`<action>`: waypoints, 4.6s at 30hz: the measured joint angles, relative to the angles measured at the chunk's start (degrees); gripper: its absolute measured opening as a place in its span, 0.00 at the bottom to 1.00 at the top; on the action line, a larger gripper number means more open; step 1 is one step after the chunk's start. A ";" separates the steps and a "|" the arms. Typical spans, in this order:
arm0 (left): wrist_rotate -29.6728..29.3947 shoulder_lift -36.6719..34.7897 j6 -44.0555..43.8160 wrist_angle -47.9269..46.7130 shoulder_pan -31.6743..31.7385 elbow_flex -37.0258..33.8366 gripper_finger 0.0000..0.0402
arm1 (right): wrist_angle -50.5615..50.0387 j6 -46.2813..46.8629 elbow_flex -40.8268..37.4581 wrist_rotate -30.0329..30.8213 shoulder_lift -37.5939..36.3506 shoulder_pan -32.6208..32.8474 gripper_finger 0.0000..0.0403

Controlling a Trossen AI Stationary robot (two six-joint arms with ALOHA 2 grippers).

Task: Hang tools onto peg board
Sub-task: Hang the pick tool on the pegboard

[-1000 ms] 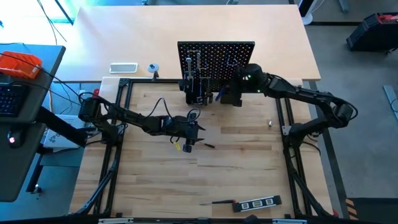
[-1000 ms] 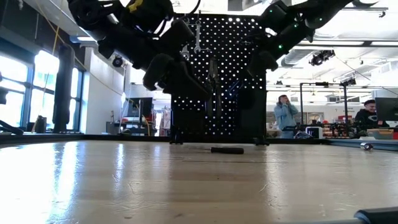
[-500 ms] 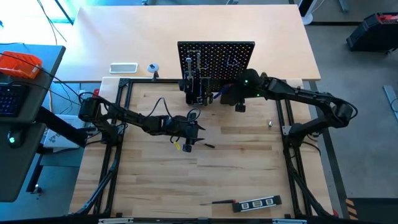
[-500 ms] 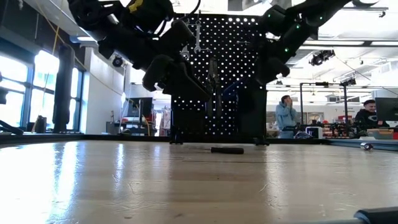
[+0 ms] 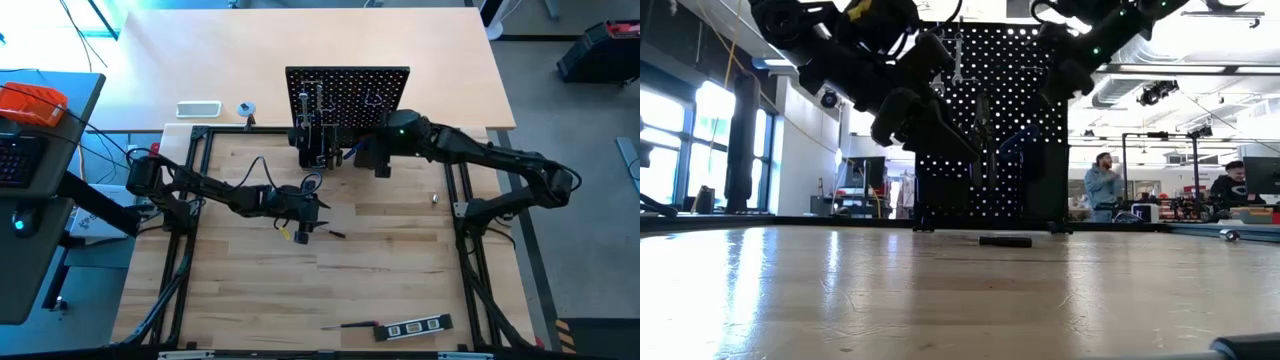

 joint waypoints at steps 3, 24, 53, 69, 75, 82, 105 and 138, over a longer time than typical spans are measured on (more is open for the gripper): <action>0.07 0.00 0.20 0.54 -0.02 0.00 0.50 | 1.03 0.42 0.00 0.50 1.29 -1.09 0.31; 0.22 0.00 0.19 0.01 -0.02 0.00 0.50 | -5.21 3.43 0.00 2.57 4.27 -2.94 0.31; 0.21 0.00 -0.21 0.78 -0.03 0.00 0.50 | -2.01 6.59 0.00 -2.89 7.10 -2.92 0.13; 0.19 0.00 -0.19 0.80 -0.02 0.00 0.50 | -1.73 6.36 0.00 -3.72 6.82 -2.76 0.09; 0.19 0.00 -0.19 0.79 -0.04 0.00 0.50 | -1.14 6.26 0.07 -2.86 6.01 -2.54 0.04; 0.19 0.00 -0.19 0.80 -0.04 0.00 0.50 | -3.17 7.36 -0.15 -0.52 1.54 -1.22 0.03; 0.17 0.00 -0.29 1.14 -0.04 0.02 0.50 | 2.37 7.15 -0.02 2.26 -10.23 2.13 0.03; -0.07 0.00 -1.79 3.34 -0.02 0.02 0.50 | -28.45 3.37 46.92 -27.27 0.23 -11.83 0.02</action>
